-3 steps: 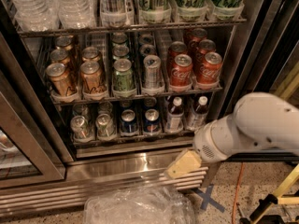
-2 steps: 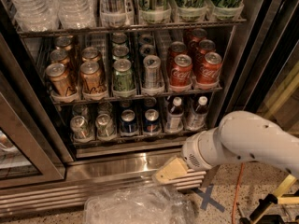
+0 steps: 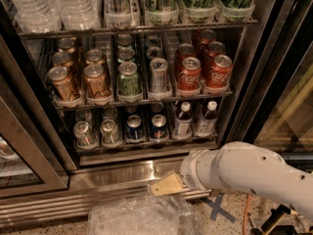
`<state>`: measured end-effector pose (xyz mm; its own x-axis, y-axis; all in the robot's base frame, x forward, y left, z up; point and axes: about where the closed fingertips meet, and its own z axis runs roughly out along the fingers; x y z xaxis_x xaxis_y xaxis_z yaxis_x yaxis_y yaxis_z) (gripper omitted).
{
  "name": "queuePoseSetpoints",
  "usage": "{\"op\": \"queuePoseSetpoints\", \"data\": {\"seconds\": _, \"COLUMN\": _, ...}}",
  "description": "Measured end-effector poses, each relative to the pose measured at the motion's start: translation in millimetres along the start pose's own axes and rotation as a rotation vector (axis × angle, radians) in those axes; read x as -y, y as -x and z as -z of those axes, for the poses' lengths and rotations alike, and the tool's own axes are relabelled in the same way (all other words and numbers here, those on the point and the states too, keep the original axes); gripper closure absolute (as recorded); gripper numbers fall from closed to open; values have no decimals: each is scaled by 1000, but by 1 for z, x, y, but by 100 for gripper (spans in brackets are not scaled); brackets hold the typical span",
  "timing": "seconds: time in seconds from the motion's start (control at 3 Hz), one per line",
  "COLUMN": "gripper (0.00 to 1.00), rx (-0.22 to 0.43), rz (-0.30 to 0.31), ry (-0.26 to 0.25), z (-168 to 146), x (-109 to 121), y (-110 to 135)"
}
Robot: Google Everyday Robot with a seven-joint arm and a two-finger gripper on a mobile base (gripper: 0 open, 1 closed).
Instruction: Pick pepsi can from bottom shelf of fridge
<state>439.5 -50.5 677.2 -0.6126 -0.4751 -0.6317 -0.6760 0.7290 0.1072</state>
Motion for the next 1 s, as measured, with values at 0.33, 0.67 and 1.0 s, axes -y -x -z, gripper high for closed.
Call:
{"op": "queuePoseSetpoints", "data": {"seconds": 0.33, "gripper": 0, "rx": 1, "rz": 0, "ry": 0, "z": 0, "x": 0, "y": 0}}
{"op": "queuePoseSetpoints", "data": {"seconds": 0.67, "gripper": 0, "rx": 56, "rz": -49, "ry": -7, "z": -10, "x": -1, "y": 5}}
{"op": "queuePoseSetpoints", "data": {"seconds": 1.0, "gripper": 0, "rx": 125, "rz": -168, "ry": 4, "z": -48, "x": -5, "y": 7}}
